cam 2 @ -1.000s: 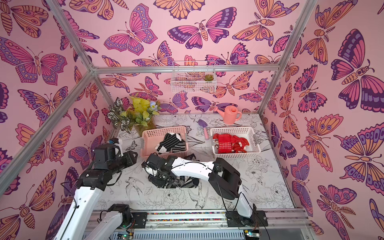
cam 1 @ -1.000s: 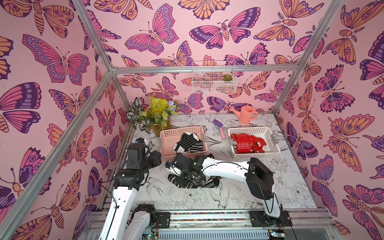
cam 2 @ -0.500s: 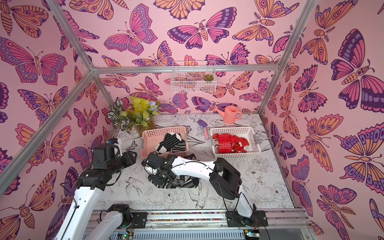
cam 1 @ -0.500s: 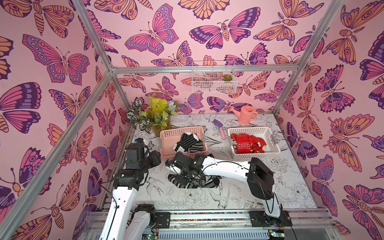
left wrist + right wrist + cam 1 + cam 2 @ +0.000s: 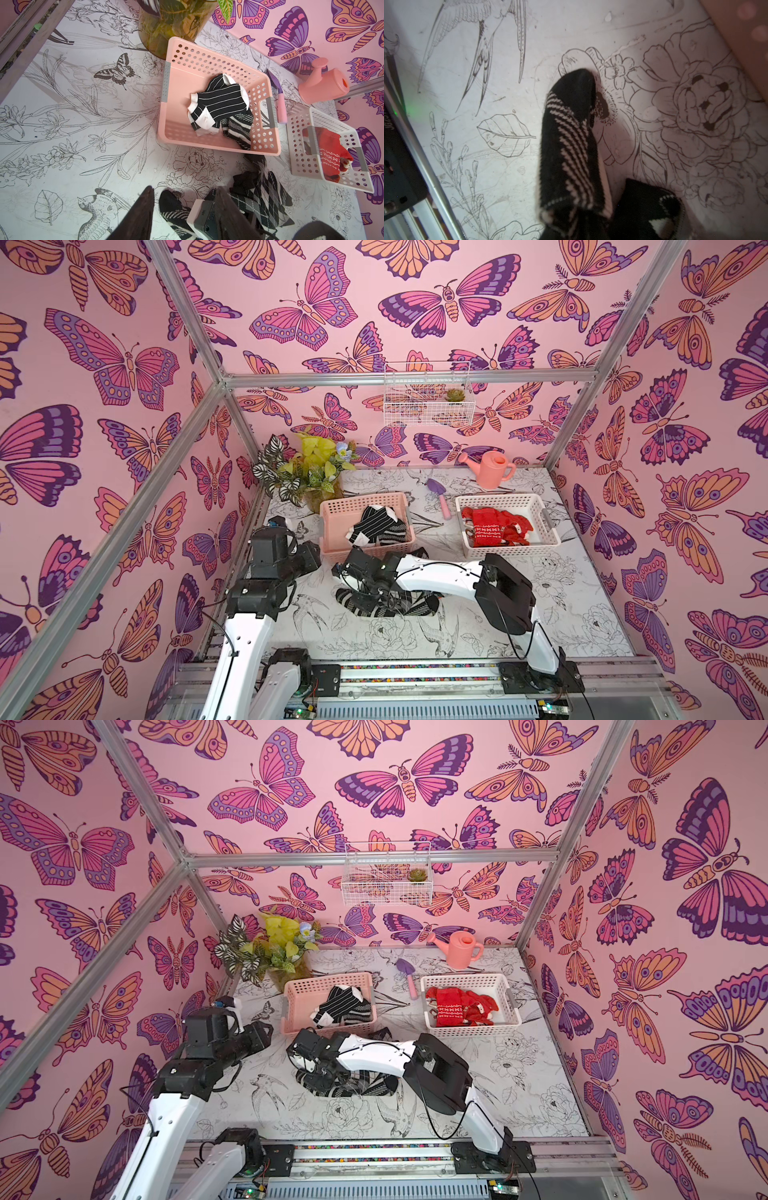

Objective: Sort the socks into the basket by color
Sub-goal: Pick up the sock at the center of the board.

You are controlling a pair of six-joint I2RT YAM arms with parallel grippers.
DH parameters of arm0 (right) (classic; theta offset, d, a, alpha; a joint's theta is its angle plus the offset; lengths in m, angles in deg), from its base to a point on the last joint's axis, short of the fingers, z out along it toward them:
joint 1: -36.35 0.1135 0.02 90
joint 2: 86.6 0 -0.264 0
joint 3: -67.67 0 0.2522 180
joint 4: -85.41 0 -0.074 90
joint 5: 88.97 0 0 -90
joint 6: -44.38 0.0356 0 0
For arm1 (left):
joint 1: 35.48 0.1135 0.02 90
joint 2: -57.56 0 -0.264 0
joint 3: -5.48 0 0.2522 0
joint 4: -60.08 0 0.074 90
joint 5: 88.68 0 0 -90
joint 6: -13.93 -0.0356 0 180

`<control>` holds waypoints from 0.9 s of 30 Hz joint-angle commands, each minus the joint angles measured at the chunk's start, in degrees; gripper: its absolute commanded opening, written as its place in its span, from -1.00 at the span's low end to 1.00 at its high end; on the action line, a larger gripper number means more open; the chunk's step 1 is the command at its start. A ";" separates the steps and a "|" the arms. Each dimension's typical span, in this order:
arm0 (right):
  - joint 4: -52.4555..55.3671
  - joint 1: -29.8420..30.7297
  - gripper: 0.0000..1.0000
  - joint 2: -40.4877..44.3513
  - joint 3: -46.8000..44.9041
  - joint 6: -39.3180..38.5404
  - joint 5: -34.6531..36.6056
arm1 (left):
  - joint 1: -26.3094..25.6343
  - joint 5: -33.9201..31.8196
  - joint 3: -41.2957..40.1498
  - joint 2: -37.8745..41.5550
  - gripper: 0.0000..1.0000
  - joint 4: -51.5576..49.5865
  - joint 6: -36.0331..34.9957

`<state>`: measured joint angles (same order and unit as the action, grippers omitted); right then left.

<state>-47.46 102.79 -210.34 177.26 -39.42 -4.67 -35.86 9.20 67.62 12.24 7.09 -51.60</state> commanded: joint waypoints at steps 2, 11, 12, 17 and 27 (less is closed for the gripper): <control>-0.81 -0.49 -0.87 2.61 -0.79 0.13 -0.60 | 0.78 -0.75 -1.01 0.40 0.00 -1.37 0.05; 0.78 -0.80 -0.95 10.38 -1.70 -0.63 1.21 | 1.64 -0.21 -0.83 -0.43 0.00 -1.19 0.15; 1.09 -0.93 -0.96 11.13 -1.62 -0.70 1.38 | 1.61 -0.03 -0.82 -0.54 -0.01 -1.15 0.01; 2.98 -1.49 -0.96 15.06 -0.48 -1.36 3.61 | 1.65 1.28 -0.75 -0.98 -0.01 -0.81 -0.38; 4.19 -4.68 -0.96 18.37 3.20 -3.80 7.62 | 1.62 5.54 -1.18 -2.20 -0.02 0.68 -0.47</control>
<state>-45.30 99.53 -193.73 177.37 -41.61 0.82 -34.64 12.26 67.62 10.53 7.29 -51.55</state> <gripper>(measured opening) 0.065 0.490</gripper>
